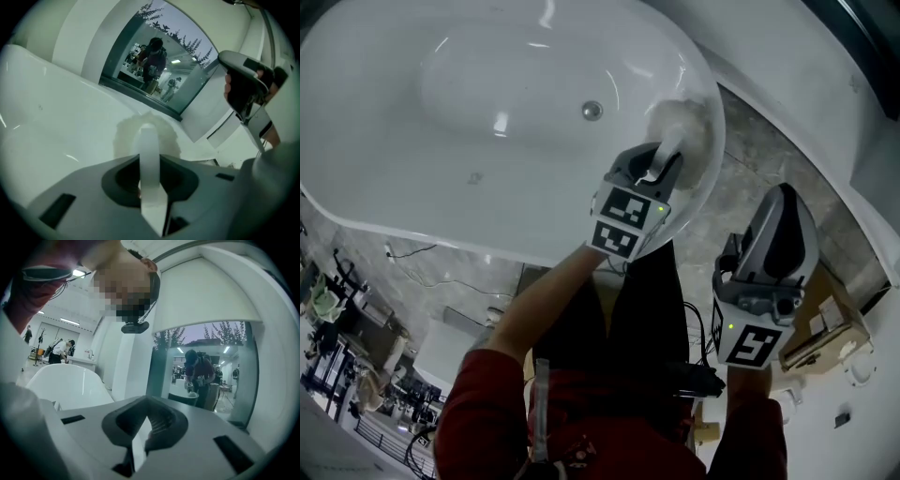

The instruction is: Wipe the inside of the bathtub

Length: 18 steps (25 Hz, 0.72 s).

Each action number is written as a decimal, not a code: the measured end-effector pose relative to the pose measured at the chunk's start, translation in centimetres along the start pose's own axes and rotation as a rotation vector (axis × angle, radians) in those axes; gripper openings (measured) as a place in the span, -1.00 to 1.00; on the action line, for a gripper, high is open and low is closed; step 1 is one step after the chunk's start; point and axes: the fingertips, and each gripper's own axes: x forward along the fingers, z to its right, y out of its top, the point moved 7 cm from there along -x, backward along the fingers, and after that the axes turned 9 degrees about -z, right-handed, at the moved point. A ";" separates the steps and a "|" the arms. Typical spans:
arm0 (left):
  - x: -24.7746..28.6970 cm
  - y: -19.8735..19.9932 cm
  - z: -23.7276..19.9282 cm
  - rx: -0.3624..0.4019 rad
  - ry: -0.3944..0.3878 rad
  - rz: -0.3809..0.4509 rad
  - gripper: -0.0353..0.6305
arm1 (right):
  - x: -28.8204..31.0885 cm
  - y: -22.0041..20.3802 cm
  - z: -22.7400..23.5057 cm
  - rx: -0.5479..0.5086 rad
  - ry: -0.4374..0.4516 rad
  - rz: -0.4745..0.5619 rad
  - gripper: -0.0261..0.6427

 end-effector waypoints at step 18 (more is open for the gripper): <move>5.1 -2.4 -3.5 -0.011 0.050 -0.068 -0.62 | 3.0 -3.6 -0.5 0.026 0.011 -0.053 -0.89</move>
